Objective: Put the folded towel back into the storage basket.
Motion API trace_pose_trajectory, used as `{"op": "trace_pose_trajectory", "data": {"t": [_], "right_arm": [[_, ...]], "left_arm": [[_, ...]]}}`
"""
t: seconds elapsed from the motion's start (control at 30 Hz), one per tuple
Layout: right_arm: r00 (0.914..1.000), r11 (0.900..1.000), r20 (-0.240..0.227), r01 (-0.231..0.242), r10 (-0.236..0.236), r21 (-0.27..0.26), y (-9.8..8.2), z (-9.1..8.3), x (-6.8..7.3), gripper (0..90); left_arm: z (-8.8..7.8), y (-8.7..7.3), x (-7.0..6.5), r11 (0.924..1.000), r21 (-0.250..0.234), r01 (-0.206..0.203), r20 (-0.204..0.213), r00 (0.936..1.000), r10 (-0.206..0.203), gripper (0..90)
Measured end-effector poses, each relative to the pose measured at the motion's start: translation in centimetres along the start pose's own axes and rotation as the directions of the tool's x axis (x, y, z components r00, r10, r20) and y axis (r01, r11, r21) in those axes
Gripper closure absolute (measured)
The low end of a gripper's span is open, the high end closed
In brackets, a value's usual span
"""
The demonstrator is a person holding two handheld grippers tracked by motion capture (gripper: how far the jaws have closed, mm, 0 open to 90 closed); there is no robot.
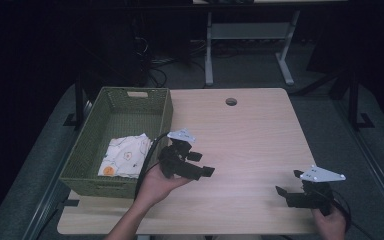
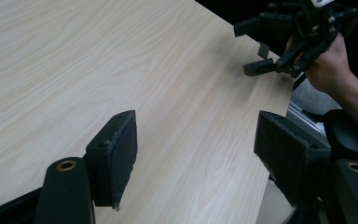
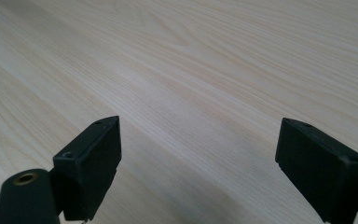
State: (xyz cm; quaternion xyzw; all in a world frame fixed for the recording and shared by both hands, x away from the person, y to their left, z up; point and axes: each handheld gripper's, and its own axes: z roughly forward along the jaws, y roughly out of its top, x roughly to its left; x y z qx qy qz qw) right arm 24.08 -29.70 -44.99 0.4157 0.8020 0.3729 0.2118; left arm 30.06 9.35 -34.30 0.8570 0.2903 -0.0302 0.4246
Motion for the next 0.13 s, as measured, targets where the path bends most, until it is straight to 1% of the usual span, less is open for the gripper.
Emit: {"op": "trace_pose_trajectory", "data": {"t": [0.13], "right_arm": [[1.0,1.0,0.0,0.009,-0.009,-0.002,-0.02,0.03,0.01,13.7]], "left_arm": [[0.35,-0.24,-0.38,1.0,-0.003,-0.008,0.0,1.0,0.008,30.0]]}}
